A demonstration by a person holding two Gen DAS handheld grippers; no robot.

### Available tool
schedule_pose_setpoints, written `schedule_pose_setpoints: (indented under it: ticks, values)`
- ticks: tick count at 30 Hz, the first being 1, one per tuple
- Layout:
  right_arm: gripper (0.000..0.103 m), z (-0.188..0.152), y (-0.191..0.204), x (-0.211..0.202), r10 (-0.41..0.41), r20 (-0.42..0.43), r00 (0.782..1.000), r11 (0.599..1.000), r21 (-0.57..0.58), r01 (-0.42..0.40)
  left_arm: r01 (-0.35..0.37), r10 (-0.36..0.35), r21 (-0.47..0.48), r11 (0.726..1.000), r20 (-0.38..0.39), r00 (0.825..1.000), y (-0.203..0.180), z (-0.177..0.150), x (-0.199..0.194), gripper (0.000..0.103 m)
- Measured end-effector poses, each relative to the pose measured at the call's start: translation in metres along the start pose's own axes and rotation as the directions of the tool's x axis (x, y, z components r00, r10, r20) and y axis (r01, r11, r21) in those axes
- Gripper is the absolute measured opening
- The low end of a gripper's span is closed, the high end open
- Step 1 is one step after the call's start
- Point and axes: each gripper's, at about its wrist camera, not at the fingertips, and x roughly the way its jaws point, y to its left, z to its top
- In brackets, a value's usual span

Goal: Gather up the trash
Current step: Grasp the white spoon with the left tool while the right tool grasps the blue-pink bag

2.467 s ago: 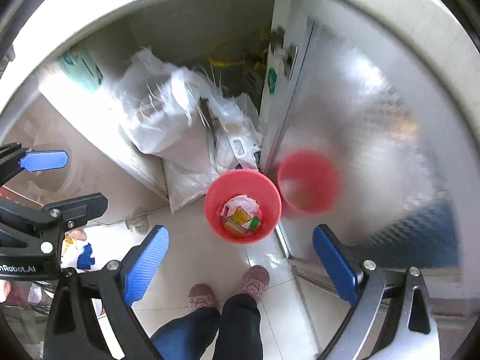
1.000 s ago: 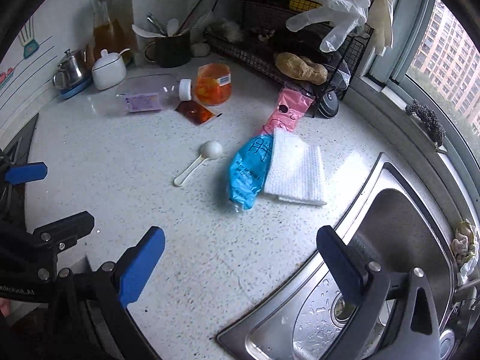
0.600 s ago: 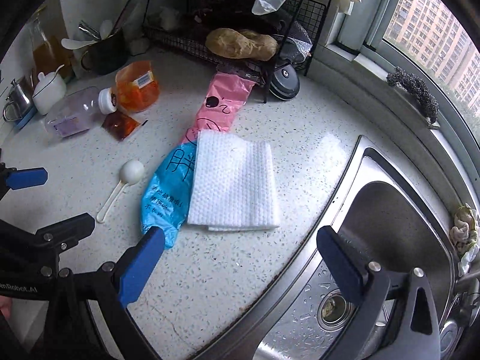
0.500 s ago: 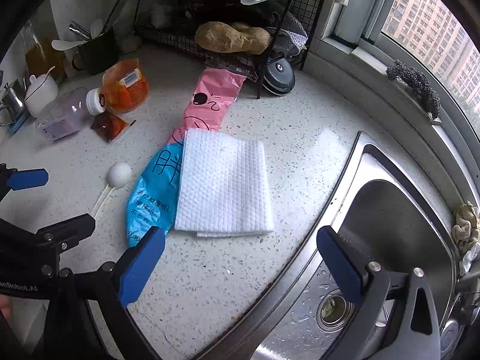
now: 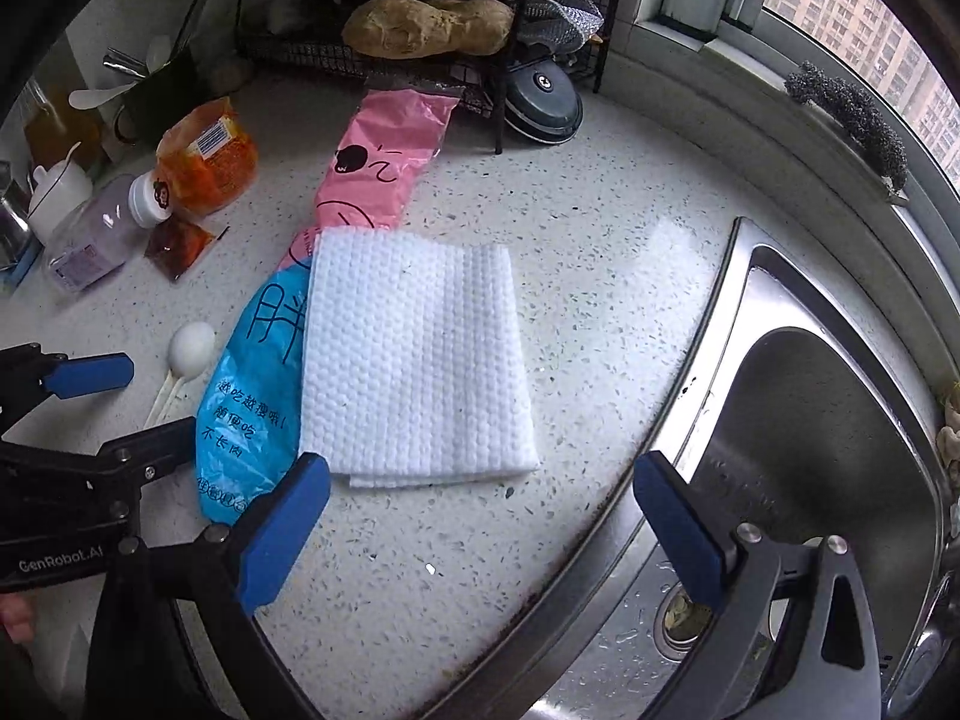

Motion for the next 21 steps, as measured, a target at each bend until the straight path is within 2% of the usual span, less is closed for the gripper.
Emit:
schedule_pose_setpoints:
  ticks: [2, 3, 4, 5, 9, 18, 20, 21]
  values:
    - [0.101, 0.001, 0.002, 0.000, 0.009, 0.002, 1.000, 1.000, -0.003, -0.009, 0.003, -0.003, 0.010, 1.000, 0.008, 1.000, 0.003, -0.001, -0.005, 0.032]
    - [0.101, 0.000, 0.004, 0.000, 0.015, 0.003, 1.000, 1.000, -0.005, -0.015, -0.002, 0.002, 0.005, 1.000, 0.011, 1.000, 0.004, -0.004, -0.008, 0.024]
    - [0.101, 0.001, 0.006, -0.001, 0.020, 0.006, 1.000, 1.000, -0.006, -0.020, -0.003, 0.003, -0.005, 1.000, 0.012, 1.000, 0.005, -0.007, -0.011, 0.012]
    - [0.101, 0.001, 0.009, -0.001, 0.023, 0.008, 1.000, 1.000, -0.009, -0.023, 0.001, -0.001, -0.018, 1.000, 0.011, 1.000, 0.008, -0.010, -0.014, 0.008]
    - [0.101, 0.005, 0.018, -0.003, 0.048, 0.017, 0.999, 0.999, -0.023, -0.047, 0.019, -0.018, -0.057, 0.998, 0.019, 1.000, 0.018, -0.020, -0.021, 0.008]
    - [0.101, 0.012, 0.053, -0.018, 0.139, 0.035, 0.990, 0.988, -0.072, -0.136, -0.030, 0.038, -0.132, 0.991, 0.062, 0.997, 0.058, -0.043, -0.054, 0.008]
    - [0.093, 0.015, 0.064, -0.018, 0.152, 0.034, 0.988, 0.985, -0.089, -0.149, -0.045, 0.055, -0.151, 0.988, 0.066, 0.996, 0.068, -0.050, -0.059, 0.008]
    - [0.086, 0.016, 0.069, -0.018, 0.156, 0.030, 0.987, 0.983, -0.099, -0.153, -0.049, 0.061, -0.161, 0.986, 0.065, 0.996, 0.073, -0.053, -0.061, 0.008]
